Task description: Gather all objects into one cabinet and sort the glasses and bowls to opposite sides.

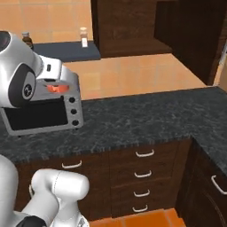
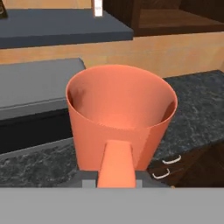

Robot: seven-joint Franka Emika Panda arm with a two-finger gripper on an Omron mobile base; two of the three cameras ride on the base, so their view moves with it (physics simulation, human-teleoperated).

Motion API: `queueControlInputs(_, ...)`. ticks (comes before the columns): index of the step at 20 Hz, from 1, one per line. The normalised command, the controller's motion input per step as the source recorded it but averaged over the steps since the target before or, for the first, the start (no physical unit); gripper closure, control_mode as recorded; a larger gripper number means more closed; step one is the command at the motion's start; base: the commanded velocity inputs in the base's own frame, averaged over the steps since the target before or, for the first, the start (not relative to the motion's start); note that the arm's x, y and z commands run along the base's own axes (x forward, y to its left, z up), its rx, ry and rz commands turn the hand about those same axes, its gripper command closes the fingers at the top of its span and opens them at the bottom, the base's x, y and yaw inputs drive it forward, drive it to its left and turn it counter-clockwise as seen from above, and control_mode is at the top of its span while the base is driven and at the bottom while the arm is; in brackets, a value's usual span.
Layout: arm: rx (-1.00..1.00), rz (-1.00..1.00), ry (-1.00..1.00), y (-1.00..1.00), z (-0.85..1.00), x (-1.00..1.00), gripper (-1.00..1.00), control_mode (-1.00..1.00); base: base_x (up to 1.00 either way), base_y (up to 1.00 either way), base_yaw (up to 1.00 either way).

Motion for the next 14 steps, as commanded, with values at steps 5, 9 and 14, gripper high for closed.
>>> queueControlInputs(5,0.0,0.0,0.0,0.0,0.0,0.0,1.0,1.0,-0.55,0.09,-0.75)
queueControlInputs(9,0.0,0.0,0.0,0.0,0.0,0.0,1.0,1.0,-0.03,0.0,-0.78)
queueControlInputs(14,0.0,0.0,0.0,0.0,0.0,0.0,1.0,1.0,-0.7,0.0,-0.72)
